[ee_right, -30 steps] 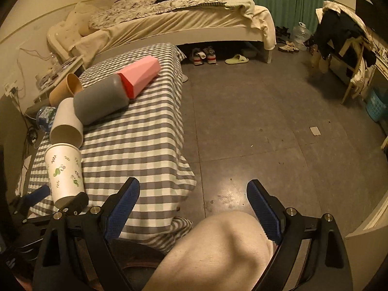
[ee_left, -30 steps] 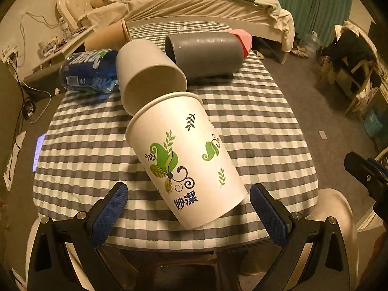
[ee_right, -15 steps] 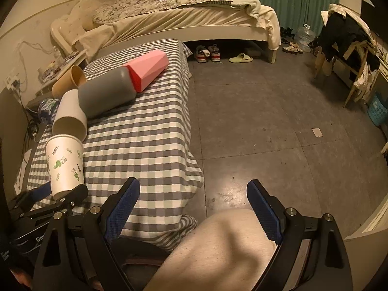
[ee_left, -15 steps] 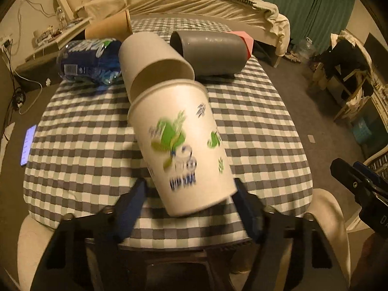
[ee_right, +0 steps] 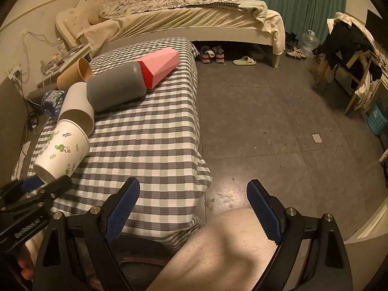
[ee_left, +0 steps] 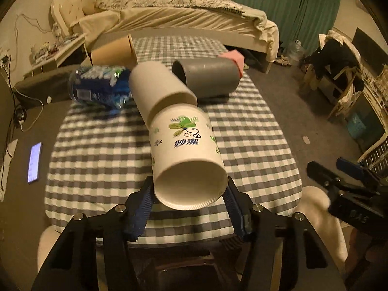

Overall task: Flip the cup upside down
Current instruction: 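Rotate the cup with the left gripper until its rim faces the table, then lower the cup rim-down onto the table and open the left gripper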

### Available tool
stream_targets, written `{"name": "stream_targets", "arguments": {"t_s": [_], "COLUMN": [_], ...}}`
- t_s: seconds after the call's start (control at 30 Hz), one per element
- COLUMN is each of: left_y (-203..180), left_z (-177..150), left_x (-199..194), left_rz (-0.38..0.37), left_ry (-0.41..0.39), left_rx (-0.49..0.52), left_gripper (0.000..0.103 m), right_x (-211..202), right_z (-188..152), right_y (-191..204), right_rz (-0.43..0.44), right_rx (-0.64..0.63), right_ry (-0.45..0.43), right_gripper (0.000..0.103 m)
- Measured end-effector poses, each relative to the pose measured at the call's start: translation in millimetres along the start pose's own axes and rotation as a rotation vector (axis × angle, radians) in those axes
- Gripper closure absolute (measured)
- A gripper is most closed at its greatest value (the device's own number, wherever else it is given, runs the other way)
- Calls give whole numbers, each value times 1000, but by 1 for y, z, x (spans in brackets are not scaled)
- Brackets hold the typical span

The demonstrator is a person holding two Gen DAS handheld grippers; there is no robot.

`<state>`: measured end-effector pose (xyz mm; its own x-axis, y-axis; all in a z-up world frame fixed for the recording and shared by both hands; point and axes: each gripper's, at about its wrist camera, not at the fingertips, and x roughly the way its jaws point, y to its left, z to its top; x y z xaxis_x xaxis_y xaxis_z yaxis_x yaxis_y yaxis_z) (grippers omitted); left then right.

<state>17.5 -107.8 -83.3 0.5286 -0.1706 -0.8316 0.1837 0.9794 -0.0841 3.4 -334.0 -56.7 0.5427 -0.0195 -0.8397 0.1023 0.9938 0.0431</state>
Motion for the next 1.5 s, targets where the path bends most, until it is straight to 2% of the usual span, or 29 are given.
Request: {"name": "stream_targets", "arguments": {"t_s": [0.33, 0.57, 0.8, 1.0, 1.3, 1.5], "left_y": [2, -5, -6, 0, 2, 7], "left_z": [17, 30, 20, 21, 35, 30], "left_x": [3, -1, -8, 4, 26, 20], "left_rz": [35, 20, -9, 16, 47, 42], "left_ry": [11, 2, 91, 141, 147, 113], "left_rx": [-2, 30, 42, 36, 44, 50], "left_gripper": [46, 46, 46, 46, 46, 46], "right_x": [0, -2, -5, -3, -2, -4], "right_z": [0, 1, 4, 5, 5, 8], "right_y": [13, 12, 12, 13, 14, 13], "right_rz": [0, -7, -13, -8, -11, -16], "right_rx": [-32, -29, -25, -25, -33, -28], "right_ry": [1, -1, -7, -1, 5, -2], "right_gripper": [13, 13, 13, 13, 13, 13]}}
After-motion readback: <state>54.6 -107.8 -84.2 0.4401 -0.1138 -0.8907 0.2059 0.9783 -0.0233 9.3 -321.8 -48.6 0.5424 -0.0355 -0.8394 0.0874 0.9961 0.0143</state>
